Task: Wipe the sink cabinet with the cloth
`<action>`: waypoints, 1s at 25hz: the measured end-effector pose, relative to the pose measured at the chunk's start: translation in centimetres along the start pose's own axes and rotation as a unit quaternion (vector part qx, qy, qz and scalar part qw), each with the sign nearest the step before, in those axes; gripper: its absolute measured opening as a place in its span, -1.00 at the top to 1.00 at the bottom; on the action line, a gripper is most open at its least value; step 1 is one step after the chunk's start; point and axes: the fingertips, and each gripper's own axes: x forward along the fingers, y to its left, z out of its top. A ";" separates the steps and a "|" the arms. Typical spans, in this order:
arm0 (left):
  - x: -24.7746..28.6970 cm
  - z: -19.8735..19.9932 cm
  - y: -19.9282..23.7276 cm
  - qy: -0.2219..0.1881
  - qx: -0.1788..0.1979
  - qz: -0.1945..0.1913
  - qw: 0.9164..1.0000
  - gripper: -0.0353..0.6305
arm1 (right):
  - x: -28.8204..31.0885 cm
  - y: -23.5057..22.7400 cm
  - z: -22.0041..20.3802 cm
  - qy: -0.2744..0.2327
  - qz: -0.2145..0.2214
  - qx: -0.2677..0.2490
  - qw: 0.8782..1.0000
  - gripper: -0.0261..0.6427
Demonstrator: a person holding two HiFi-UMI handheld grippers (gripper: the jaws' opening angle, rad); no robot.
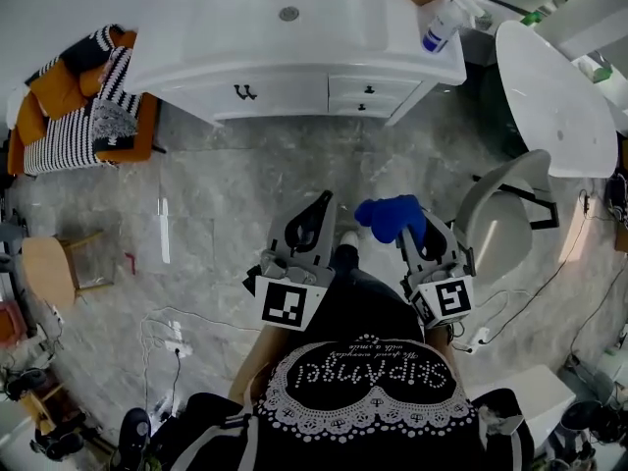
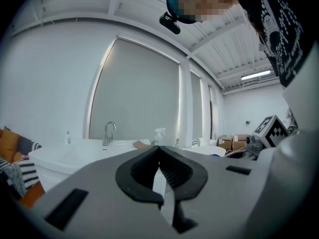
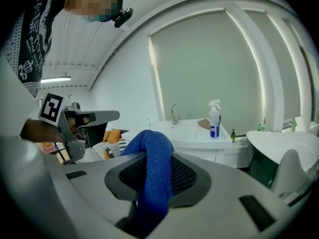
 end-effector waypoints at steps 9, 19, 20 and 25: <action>-6.2 -0.4 -4.4 -0.009 -0.002 -0.013 1.000 0.88 | -6.6 2.5 -1.0 -0.030 -0.010 -0.028 0.999 0.58; -7.0 -0.6 -3.5 -0.014 -0.008 -0.013 1.000 0.88 | -6.4 3.9 -0.2 -0.041 -0.007 -0.046 0.998 0.58; -7.0 -0.6 -3.4 -0.014 -0.008 -0.013 1.000 0.88 | -6.3 4.1 -0.3 -0.040 -0.004 -0.045 0.998 0.58; -7.6 -0.4 -3.7 -0.020 -0.006 -0.004 1.000 0.88 | -6.5 4.5 -0.4 -0.045 0.008 -0.050 0.998 0.58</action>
